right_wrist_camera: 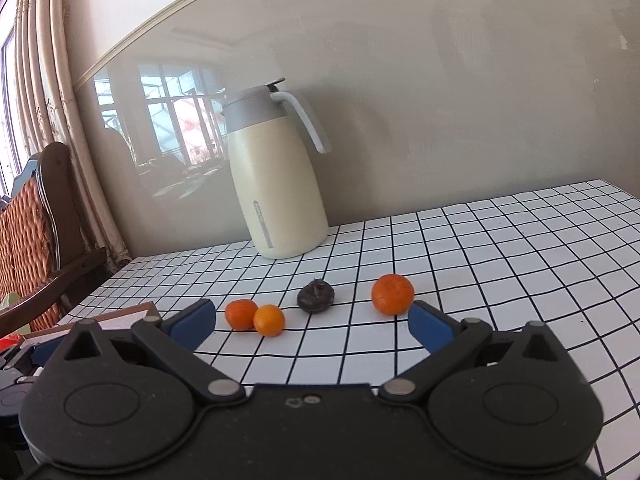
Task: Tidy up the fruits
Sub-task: 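Move the left tool to a mandarin while the right tool approaches another orange, then close the left gripper on the mandarin while the right gripper closes on the orange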
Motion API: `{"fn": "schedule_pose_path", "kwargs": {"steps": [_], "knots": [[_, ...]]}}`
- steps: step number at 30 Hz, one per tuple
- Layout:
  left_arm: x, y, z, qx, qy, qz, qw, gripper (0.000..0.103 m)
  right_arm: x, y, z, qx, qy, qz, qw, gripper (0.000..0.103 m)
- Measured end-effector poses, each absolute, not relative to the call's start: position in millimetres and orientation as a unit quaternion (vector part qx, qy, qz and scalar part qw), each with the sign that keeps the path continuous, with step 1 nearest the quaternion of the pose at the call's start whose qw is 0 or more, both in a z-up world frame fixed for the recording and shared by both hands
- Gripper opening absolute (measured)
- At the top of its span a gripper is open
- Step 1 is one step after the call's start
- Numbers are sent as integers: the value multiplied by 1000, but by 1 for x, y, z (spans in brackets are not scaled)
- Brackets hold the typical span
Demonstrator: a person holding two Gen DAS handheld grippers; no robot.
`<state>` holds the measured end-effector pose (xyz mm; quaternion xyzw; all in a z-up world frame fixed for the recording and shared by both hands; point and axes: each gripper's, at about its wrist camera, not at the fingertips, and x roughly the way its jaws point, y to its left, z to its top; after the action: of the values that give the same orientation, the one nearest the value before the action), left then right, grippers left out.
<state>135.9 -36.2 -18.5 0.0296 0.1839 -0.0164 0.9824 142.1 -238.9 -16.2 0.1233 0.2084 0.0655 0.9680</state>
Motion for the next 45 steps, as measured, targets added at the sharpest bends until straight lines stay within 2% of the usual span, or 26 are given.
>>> {"fn": "schedule_pose_path", "kwargs": {"steps": [6, 13, 16, 18, 19, 20, 21, 28, 32, 45], "knots": [[147, -57, -25, 33, 198, -33, 979, 103, 142, -252, -19, 117, 208, 46, 970, 97], [161, -67, -32, 28, 212, -34, 976, 103, 144, -265, -24, 115, 217, 32, 969, 87], [168, -71, -35, 30, 215, -33, 976, 103, 148, -268, -27, 114, 223, 27, 968, 75], [173, -75, -36, 30, 219, -36, 975, 102, 152, -269, -29, 114, 227, 23, 967, 74], [176, -77, -36, 31, 219, -36, 974, 99, 153, -270, -29, 116, 228, 23, 966, 73], [179, -79, -37, 35, 221, -34, 974, 90, 155, -270, -30, 119, 229, 24, 966, 72], [183, -81, -38, 38, 226, -36, 973, 86, 156, -270, -30, 120, 230, 25, 965, 71], [208, -88, -43, 26, 249, -47, 967, 79, 176, -266, -32, 109, 240, 28, 964, 58], [218, -94, -49, 20, 265, -60, 962, 64, 188, -268, -35, 111, 255, 29, 960, 51], [247, -103, -58, 21, 279, -58, 958, 64, 230, -272, -45, 104, 281, 23, 954, 51]]}}
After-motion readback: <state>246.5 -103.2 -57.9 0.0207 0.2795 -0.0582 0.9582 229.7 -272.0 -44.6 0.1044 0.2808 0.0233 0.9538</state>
